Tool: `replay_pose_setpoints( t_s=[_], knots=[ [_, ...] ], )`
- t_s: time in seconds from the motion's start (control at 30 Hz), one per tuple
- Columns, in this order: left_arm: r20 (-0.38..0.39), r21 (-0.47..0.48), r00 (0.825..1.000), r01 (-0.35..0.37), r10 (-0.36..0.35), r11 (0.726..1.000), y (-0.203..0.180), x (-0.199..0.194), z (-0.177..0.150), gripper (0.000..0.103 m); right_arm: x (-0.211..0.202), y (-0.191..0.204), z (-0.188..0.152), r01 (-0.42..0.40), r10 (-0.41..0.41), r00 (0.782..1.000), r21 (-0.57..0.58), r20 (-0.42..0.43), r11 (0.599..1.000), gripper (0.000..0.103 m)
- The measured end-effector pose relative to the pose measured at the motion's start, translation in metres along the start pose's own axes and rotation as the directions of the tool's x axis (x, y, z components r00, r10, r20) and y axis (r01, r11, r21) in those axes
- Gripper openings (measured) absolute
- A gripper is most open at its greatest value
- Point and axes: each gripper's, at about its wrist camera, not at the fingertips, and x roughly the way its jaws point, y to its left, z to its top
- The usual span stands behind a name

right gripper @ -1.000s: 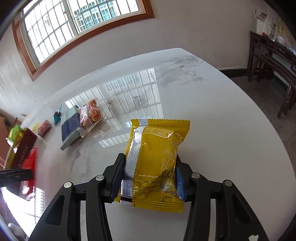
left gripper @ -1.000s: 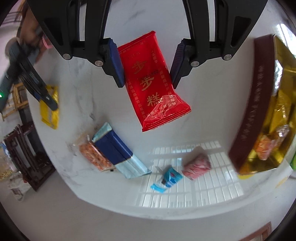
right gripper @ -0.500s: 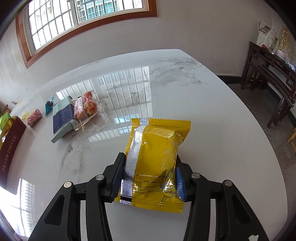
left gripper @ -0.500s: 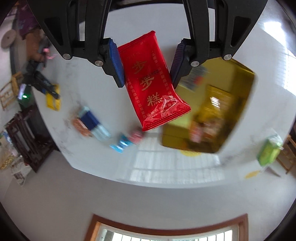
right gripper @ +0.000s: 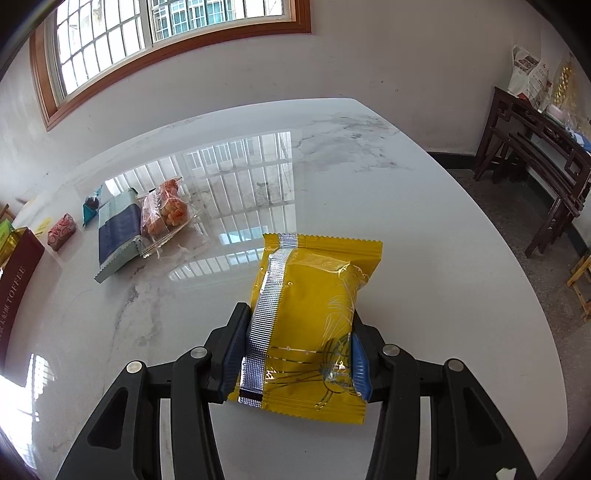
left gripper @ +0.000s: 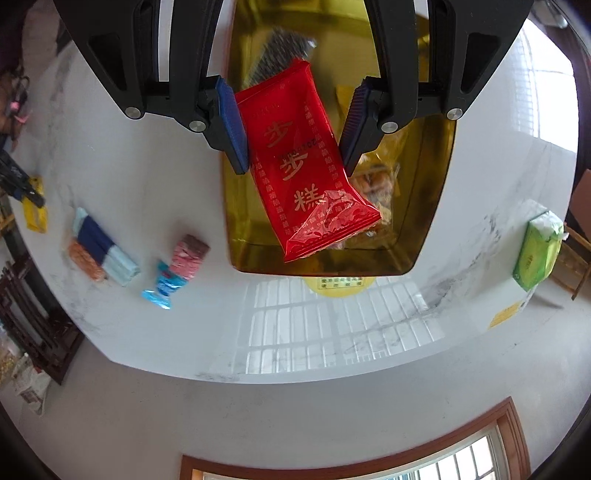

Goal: Organize snacks
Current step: 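Lift the red packet and carry it over the gold tray with the left gripper, then lower the red packet into the tray and open the left gripper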

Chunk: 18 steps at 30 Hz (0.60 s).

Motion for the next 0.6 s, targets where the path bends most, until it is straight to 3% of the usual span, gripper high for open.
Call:
replay_pose_setpoints(
  t_s=[0.6],
  knots=[
    [0.008,0.134,0.993,-0.116,0.116,0.984,-0.020,0.040,-0.001,0.052,0.000,0.002,0.000,0.014,-0.014,1.000,-0.011,-0.002,1.000,0.046]
  ],
)
